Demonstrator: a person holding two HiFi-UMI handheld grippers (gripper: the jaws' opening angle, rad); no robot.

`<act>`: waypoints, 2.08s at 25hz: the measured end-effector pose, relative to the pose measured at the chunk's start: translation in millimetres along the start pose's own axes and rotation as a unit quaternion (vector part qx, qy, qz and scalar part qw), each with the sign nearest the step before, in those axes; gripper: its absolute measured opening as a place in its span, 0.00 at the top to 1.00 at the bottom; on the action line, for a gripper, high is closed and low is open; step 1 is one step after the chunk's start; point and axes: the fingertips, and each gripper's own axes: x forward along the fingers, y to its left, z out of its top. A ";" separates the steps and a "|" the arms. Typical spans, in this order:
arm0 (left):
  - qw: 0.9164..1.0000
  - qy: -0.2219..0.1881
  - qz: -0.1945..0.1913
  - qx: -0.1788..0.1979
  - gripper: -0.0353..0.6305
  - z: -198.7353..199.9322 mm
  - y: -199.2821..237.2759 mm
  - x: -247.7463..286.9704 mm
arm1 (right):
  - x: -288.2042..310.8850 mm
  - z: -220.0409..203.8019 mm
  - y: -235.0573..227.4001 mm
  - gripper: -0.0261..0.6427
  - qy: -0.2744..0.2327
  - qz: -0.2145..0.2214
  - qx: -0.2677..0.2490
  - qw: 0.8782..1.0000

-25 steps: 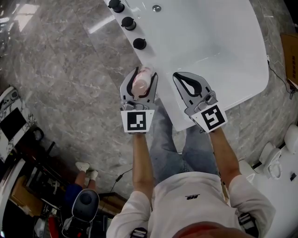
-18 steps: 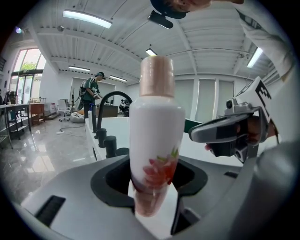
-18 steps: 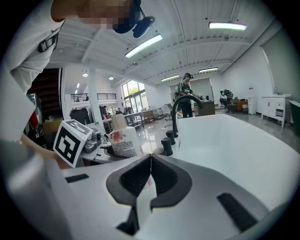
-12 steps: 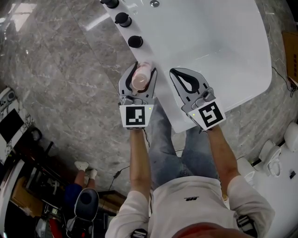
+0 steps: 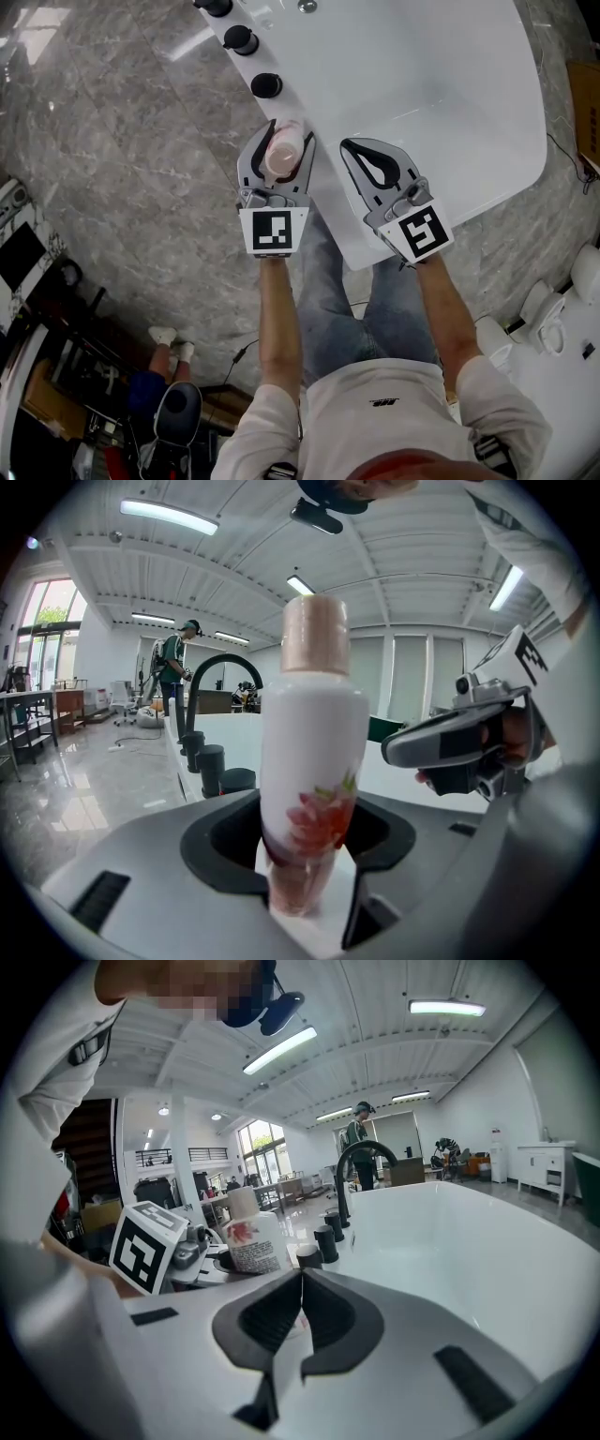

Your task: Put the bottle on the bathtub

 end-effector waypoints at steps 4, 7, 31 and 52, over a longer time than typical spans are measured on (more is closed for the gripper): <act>1.000 -0.004 -0.005 0.011 0.59 -0.1 1.2 -0.1 | 3.1 4.8 0.0 0.97 -0.008 -0.001 -0.002 1.000; 1.000 -0.007 -0.003 0.005 0.59 0.2 2.1 -0.3 | 3.4 5.3 0.6 0.97 -0.008 0.000 -0.004 1.000; 1.000 0.018 0.012 -0.013 0.49 -3.4 -5.7 -29.1 | -15.5 28.4 14.0 0.97 -0.021 0.008 -0.009 1.000; 0.997 -0.039 0.056 -0.028 0.59 169.8 -54.2 -164.4 | -126.6 164.5 78.2 0.97 -0.042 0.037 -0.055 0.997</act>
